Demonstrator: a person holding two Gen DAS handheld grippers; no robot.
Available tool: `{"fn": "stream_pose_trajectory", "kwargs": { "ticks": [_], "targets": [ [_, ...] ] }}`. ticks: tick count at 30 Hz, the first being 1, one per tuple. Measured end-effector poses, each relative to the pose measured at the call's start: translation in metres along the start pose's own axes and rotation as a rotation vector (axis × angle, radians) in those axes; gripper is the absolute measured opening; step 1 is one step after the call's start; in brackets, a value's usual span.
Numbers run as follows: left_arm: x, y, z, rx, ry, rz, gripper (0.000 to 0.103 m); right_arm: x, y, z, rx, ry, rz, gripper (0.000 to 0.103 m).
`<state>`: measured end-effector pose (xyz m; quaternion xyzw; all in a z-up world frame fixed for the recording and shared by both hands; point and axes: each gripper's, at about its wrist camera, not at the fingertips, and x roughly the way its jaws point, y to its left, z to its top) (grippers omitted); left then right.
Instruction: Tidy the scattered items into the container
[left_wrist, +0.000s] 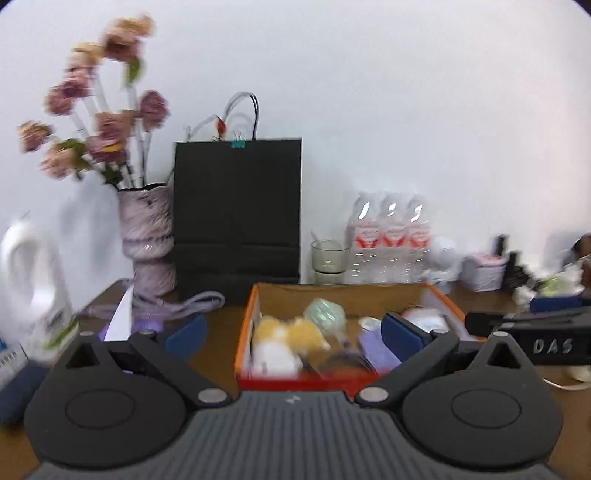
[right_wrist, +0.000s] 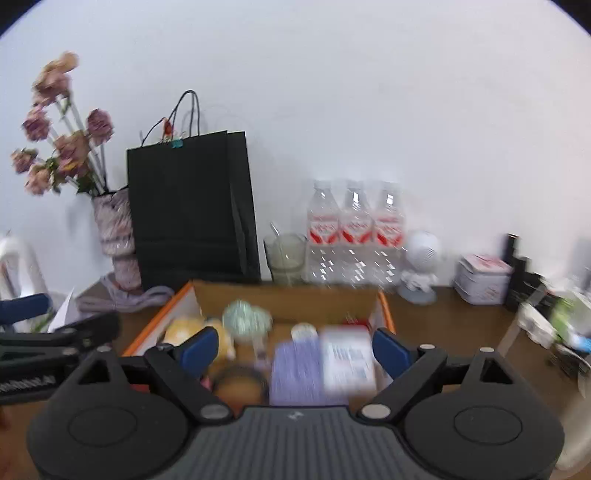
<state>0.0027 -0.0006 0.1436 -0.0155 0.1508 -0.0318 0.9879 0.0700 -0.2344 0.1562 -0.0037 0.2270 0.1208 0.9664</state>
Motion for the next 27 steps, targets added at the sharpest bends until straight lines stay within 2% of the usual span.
{"fn": "stream_pose_trajectory", "kwargs": {
  "ticks": [2, 3, 6, 8, 10, 12, 14, 15, 18, 20, 22, 23, 24, 27],
  "targets": [
    [-0.048, 0.0, -0.037, -0.035, -0.038, -0.051, 0.103, -0.043, 0.005, -0.04, 0.001, -0.033, 0.03, 0.092],
    [-0.067, -0.002, -0.056, -0.041, -0.03, -0.053, 0.103, -0.064, 0.006, -0.062, 0.009, -0.052, 0.048, 0.097],
    [-0.109, -0.008, -0.099, -0.045, 0.07, -0.025, 0.103, -0.113, 0.01, -0.123, 0.027, -0.059, 0.071, 0.099],
    [-0.123, -0.009, -0.112, -0.028, 0.093, -0.035, 0.103, -0.136, 0.014, -0.15, -0.001, -0.035, 0.073, 0.097],
    [-0.124, -0.009, -0.111, 0.001, 0.086, -0.025, 0.103, -0.148, 0.019, -0.166, -0.058, -0.036, 0.07, 0.097],
    [-0.116, -0.005, -0.104, -0.006, 0.072, -0.004, 0.103, -0.148, 0.025, -0.168, -0.089, -0.035, 0.076, 0.095],
    [-0.102, 0.001, -0.097, -0.029, 0.082, 0.001, 0.103, -0.138, 0.028, -0.161, -0.094, -0.032, 0.092, 0.089],
    [-0.095, 0.004, -0.093, -0.039, 0.092, -0.003, 0.103, -0.13, 0.029, -0.155, -0.095, -0.023, 0.093, 0.085],
    [-0.071, 0.013, -0.089, -0.057, 0.101, -0.039, 0.103, -0.107, 0.029, -0.141, -0.076, -0.004, 0.112, 0.083],
    [-0.042, 0.018, -0.084, -0.047, 0.12, -0.054, 0.102, -0.085, 0.026, -0.133, -0.06, 0.007, 0.131, 0.077],
    [-0.01, 0.02, -0.078, -0.024, 0.159, -0.063, 0.094, -0.058, 0.025, -0.122, -0.052, 0.026, 0.136, 0.056],
    [0.005, 0.021, -0.075, -0.011, 0.168, -0.069, 0.09, -0.044, 0.025, -0.116, -0.04, 0.033, 0.145, 0.051],
    [0.018, 0.022, -0.071, 0.0, 0.174, -0.073, 0.081, -0.029, 0.024, -0.11, -0.025, 0.04, 0.157, 0.046],
    [0.052, 0.025, -0.063, 0.016, 0.191, -0.1, 0.068, 0.022, 0.027, -0.092, 0.013, 0.084, 0.187, 0.046]
  ]
}}
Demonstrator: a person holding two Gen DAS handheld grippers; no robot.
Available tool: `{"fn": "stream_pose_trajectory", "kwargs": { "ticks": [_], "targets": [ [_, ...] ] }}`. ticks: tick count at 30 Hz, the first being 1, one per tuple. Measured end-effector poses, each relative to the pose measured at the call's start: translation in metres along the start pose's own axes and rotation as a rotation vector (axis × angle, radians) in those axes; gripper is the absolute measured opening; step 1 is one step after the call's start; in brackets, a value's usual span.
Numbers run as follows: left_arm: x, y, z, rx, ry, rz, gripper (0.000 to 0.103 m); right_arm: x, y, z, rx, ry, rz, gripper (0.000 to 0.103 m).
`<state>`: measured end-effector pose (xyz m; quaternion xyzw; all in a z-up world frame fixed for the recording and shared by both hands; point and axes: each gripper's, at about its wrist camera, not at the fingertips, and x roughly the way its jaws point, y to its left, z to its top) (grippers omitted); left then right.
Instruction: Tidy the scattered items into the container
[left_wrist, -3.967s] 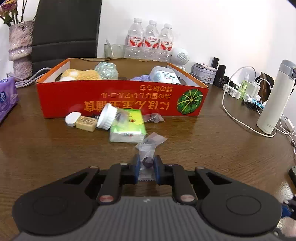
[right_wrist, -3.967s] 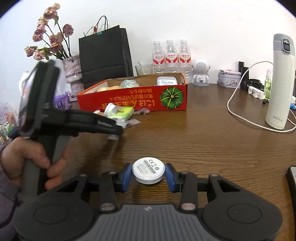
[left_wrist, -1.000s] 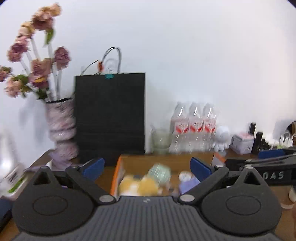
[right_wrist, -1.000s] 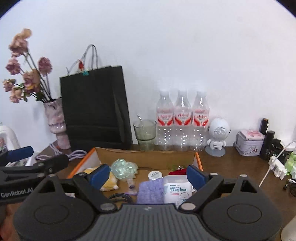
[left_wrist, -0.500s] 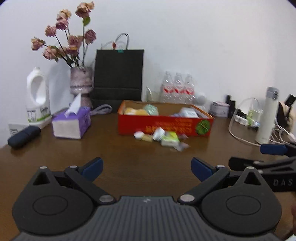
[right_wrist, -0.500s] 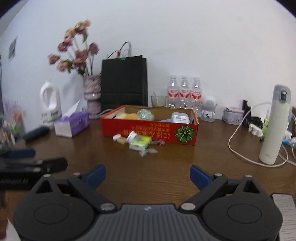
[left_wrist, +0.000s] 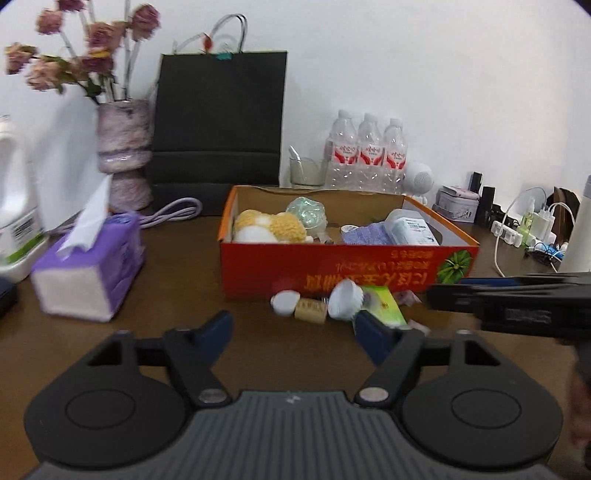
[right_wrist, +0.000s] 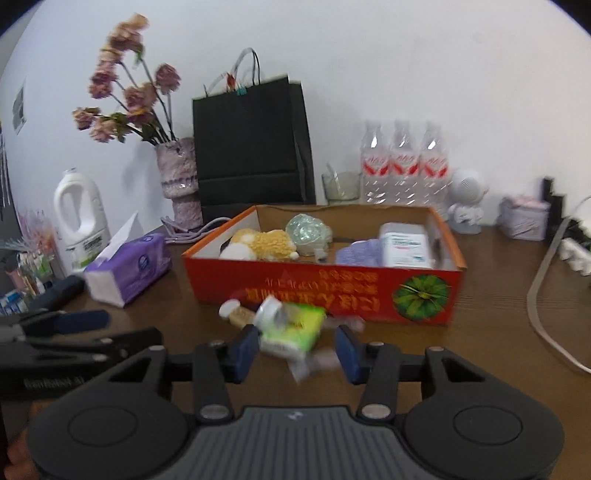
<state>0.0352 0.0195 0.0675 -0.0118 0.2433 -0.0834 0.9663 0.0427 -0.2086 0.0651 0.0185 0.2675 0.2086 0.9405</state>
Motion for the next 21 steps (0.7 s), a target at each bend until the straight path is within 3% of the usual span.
{"fn": "stream_pose_trajectory", "kwargs": {
  "ticks": [5, 8, 9, 10, 13, 14, 18, 21],
  "targets": [
    [0.033, 0.011, 0.009, -0.04, 0.024, -0.029, 0.059, 0.077, 0.005, 0.01, -0.003, 0.095, -0.017, 0.038],
    [0.05, 0.011, 0.007, -0.042, 0.063, -0.1, 0.054, 0.093, 0.009, 0.004, -0.01, 0.108, -0.019, 0.027],
    [0.056, 0.009, 0.007, -0.032, 0.081, -0.125, 0.052, 0.093, 0.011, 0.002, -0.033, 0.1, -0.033, 0.016],
    [0.063, 0.007, 0.007, -0.017, 0.1, -0.146, 0.049, 0.092, 0.012, 0.001, -0.046, 0.095, -0.039, 0.012],
    [0.082, -0.003, 0.011, 0.009, 0.145, -0.175, 0.049, 0.083, 0.003, 0.0, -0.008, 0.09, -0.018, 0.011],
    [0.087, -0.007, 0.012, 0.012, 0.156, -0.185, 0.044, 0.076, -0.002, 0.0, 0.005, 0.078, -0.017, 0.011],
    [0.102, -0.023, 0.016, 0.017, 0.192, -0.209, 0.009, 0.044, -0.021, -0.004, 0.05, 0.006, 0.001, 0.011],
    [0.093, -0.03, 0.016, 0.032, 0.167, -0.206, 0.005, 0.028, -0.028, -0.008, 0.054, -0.002, -0.004, 0.011]
  ]
}}
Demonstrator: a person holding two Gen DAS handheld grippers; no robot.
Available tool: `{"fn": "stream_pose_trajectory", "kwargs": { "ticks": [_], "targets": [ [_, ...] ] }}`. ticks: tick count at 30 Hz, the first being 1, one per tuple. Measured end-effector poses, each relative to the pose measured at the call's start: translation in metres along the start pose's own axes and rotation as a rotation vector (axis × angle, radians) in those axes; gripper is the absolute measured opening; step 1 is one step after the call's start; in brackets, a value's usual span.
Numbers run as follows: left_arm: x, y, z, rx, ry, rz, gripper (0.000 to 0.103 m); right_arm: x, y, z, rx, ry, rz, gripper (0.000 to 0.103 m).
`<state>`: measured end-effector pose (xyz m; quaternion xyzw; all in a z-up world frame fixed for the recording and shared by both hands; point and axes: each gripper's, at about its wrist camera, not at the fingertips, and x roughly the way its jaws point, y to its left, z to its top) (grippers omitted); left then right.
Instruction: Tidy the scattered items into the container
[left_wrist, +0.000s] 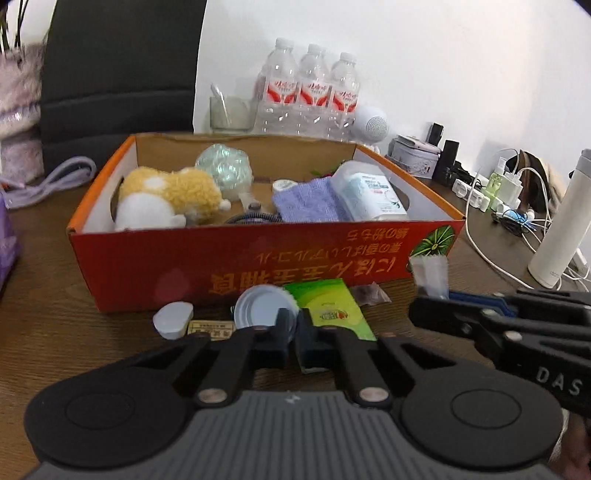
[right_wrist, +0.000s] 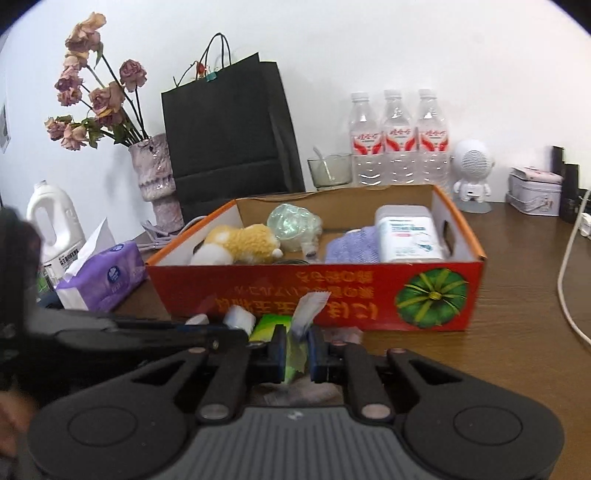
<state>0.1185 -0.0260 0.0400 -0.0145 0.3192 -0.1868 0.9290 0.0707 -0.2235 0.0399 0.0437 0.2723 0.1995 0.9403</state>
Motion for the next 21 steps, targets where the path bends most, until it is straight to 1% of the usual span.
{"fn": "stream_pose_trajectory", "kwargs": {
  "ticks": [2, 4, 6, 7, 10, 11, 12, 13, 14, 16, 17, 18, 19, 21],
  "targets": [
    [-0.022, -0.001, -0.003, -0.021, -0.029, -0.008, 0.005, -0.01, -0.001, -0.003, -0.016, -0.002, -0.006, 0.011],
    [-0.051, -0.003, -0.01, -0.046, -0.056, -0.05, 0.005, -0.021, 0.001, -0.006, -0.038, 0.009, 0.006, 0.011],
    [-0.08, -0.011, -0.023, -0.04, -0.039, -0.074, 0.005, -0.034, 0.006, -0.015, -0.07, 0.049, 0.044, 0.011],
    [-0.091, -0.018, -0.033, 0.0, -0.009, -0.063, 0.005, -0.039, 0.009, -0.022, -0.089, 0.074, 0.058, 0.011],
    [-0.113, -0.05, -0.068, 0.209, 0.075, 0.053, 0.005, -0.053, 0.018, -0.046, -0.121, 0.168, 0.091, 0.011],
    [-0.117, -0.059, -0.078, 0.265, 0.102, 0.057, 0.005, -0.059, 0.02, -0.054, -0.128, 0.191, 0.103, 0.011],
    [-0.121, -0.066, -0.087, 0.305, 0.129, 0.037, 0.006, -0.064, 0.022, -0.061, -0.136, 0.21, 0.113, 0.011],
    [-0.123, -0.071, -0.094, 0.336, 0.147, 0.019, 0.008, -0.069, 0.024, -0.065, -0.143, 0.223, 0.121, 0.011],
    [-0.124, -0.076, -0.099, 0.358, 0.152, 0.02, 0.009, -0.073, 0.026, -0.069, -0.152, 0.231, 0.128, 0.011],
    [-0.125, -0.082, -0.104, 0.375, 0.146, 0.051, 0.016, -0.08, 0.03, -0.073, -0.168, 0.229, 0.131, 0.011],
    [-0.126, -0.084, -0.104, 0.373, 0.138, 0.063, 0.029, -0.083, 0.031, -0.073, -0.172, 0.227, 0.128, 0.011],
    [-0.131, -0.085, -0.104, 0.362, 0.117, 0.07, 0.053, -0.085, 0.032, -0.074, -0.175, 0.224, 0.123, 0.012],
    [-0.136, -0.084, -0.103, 0.35, 0.087, 0.072, 0.07, -0.087, 0.033, -0.074, -0.177, 0.222, 0.119, 0.014],
    [-0.146, -0.082, -0.101, 0.319, 0.035, 0.07, 0.076, -0.093, 0.033, -0.076, -0.184, 0.219, 0.109, 0.016]
  ]
}}
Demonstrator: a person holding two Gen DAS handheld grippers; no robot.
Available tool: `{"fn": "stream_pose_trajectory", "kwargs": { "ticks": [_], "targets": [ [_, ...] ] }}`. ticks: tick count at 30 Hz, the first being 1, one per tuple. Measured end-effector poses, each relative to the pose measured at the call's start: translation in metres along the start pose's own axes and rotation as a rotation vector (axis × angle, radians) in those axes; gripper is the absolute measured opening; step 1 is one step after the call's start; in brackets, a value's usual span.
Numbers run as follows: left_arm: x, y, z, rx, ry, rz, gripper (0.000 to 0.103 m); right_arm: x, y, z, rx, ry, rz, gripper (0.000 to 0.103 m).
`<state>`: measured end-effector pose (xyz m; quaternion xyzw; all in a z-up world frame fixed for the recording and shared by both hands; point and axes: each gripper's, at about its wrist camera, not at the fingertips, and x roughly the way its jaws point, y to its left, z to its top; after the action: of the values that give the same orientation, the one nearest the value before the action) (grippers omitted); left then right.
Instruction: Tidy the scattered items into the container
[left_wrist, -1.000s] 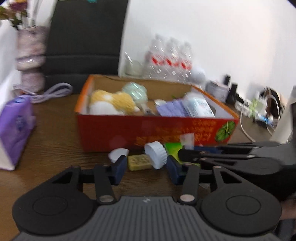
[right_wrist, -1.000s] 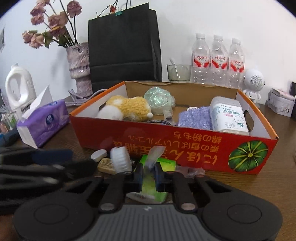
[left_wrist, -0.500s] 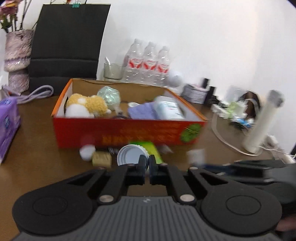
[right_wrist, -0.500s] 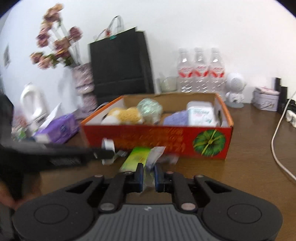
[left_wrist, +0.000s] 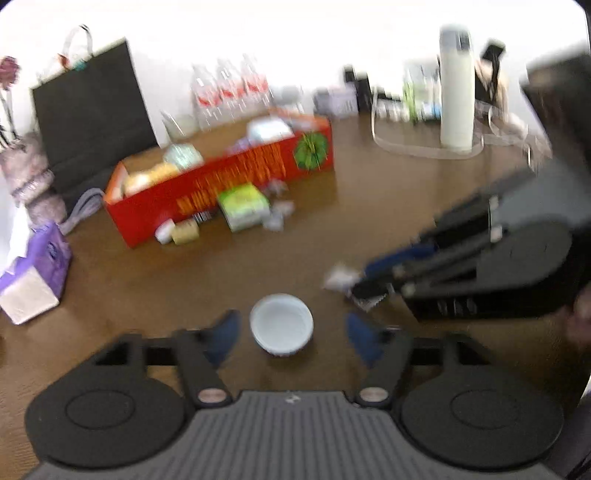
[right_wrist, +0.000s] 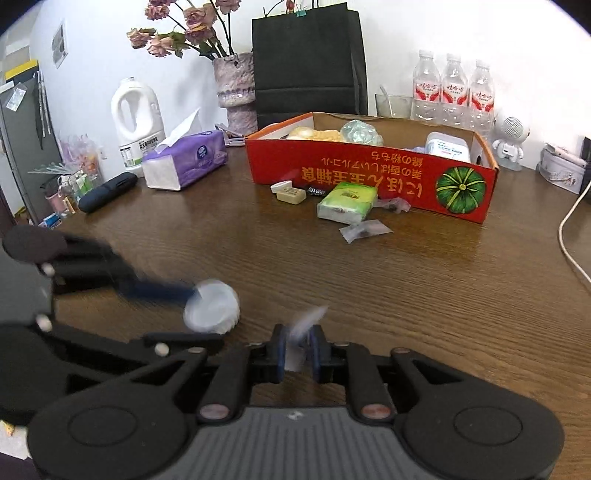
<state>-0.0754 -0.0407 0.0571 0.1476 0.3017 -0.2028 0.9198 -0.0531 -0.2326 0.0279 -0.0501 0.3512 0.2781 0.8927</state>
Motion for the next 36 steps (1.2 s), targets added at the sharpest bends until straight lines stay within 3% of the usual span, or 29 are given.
{"fn": "stream_pose_trajectory", "kwargs": {
  "ticks": [3, 8, 14, 16, 19, 25, 26, 27, 32, 36],
  "targets": [
    [0.008, 0.01, 0.0, -0.086, -0.004, 0.027, 0.078, -0.006, -0.001, -0.005, 0.005, -0.011, -0.009, 0.021],
    [0.03, 0.022, -0.005, -0.232, 0.024, 0.005, 0.063, -0.004, -0.001, -0.008, 0.01, -0.017, -0.019, 0.021],
    [0.04, 0.024, -0.008, -0.269, 0.034, 0.0, 0.051, 0.008, 0.0, -0.003, 0.023, -0.014, -0.059, 0.022],
    [0.042, 0.026, -0.008, -0.284, 0.029, 0.003, 0.041, 0.008, 0.002, 0.0, 0.014, -0.018, -0.06, 0.024],
    [0.04, 0.03, -0.01, -0.297, 0.021, 0.017, 0.041, 0.009, 0.003, 0.004, 0.026, -0.022, -0.049, 0.033],
    [0.022, 0.039, -0.016, -0.327, -0.012, 0.071, 0.041, 0.022, 0.01, 0.007, 0.027, -0.004, -0.074, 0.032],
    [0.02, 0.04, -0.017, -0.33, -0.016, 0.073, 0.041, 0.023, 0.012, 0.008, 0.018, -0.004, -0.076, 0.029],
    [0.018, 0.041, -0.018, -0.333, -0.017, 0.075, 0.041, 0.024, 0.014, 0.008, 0.012, -0.005, -0.075, 0.017],
    [0.006, 0.037, -0.019, -0.337, -0.051, 0.098, 0.041, 0.021, 0.023, 0.005, -0.014, -0.02, -0.094, 0.016],
    [-0.016, 0.028, -0.012, -0.316, -0.146, 0.118, 0.041, -0.003, 0.024, 0.007, -0.005, -0.096, -0.111, 0.016]
  ]
}}
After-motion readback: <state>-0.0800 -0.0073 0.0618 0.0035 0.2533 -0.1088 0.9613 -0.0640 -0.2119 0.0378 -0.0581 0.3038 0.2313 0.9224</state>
